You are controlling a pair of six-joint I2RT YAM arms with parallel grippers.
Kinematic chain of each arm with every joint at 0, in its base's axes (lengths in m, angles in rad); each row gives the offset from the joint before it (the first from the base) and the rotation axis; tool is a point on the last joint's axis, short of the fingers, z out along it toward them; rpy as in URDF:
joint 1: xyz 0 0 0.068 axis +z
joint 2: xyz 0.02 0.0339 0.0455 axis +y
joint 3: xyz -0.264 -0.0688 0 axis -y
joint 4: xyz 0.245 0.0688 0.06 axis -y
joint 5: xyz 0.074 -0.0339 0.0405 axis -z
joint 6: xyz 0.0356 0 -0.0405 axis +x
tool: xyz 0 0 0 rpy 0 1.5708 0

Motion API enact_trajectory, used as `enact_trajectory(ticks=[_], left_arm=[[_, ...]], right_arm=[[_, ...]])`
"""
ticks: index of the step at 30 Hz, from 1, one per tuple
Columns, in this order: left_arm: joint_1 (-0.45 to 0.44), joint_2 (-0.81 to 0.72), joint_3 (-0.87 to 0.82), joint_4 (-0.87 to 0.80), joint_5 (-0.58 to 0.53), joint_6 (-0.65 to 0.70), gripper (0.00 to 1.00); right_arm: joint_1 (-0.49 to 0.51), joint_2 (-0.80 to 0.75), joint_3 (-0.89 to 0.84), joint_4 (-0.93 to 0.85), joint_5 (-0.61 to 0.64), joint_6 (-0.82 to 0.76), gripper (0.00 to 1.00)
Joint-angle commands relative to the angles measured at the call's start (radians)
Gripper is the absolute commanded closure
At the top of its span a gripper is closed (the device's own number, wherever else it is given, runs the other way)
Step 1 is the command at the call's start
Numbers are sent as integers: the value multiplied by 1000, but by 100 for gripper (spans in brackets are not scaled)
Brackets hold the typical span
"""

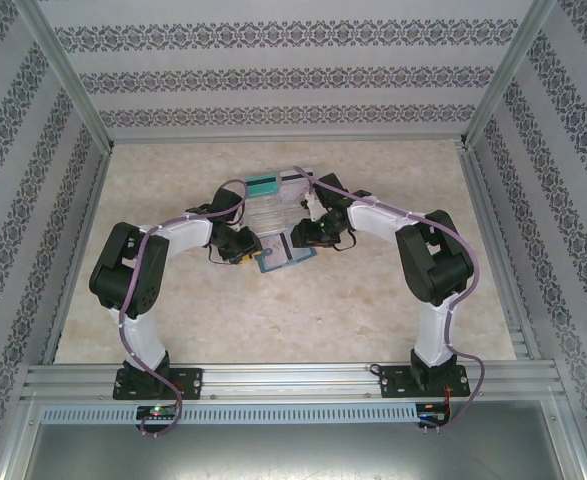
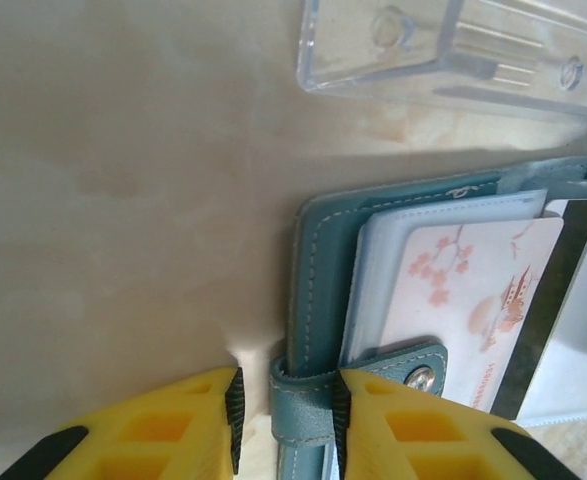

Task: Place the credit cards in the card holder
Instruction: Flip over the card slot in the card holder.

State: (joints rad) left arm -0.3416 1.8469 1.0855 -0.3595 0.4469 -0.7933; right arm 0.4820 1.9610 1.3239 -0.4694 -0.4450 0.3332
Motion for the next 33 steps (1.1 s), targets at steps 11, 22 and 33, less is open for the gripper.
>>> enact_trajectory(ticks=[11,22,33], left_arm=[[-35,36,30,41,29,-9,71],[-34,30,38,24,21,2,75],[-35,31,46,21,24,3,76]], right_arm=[[23,-24,73,-63,28,-30,49],[21,-63,75,-88,85,-47,48],[20,-24,83,-52,-13,-21,49]])
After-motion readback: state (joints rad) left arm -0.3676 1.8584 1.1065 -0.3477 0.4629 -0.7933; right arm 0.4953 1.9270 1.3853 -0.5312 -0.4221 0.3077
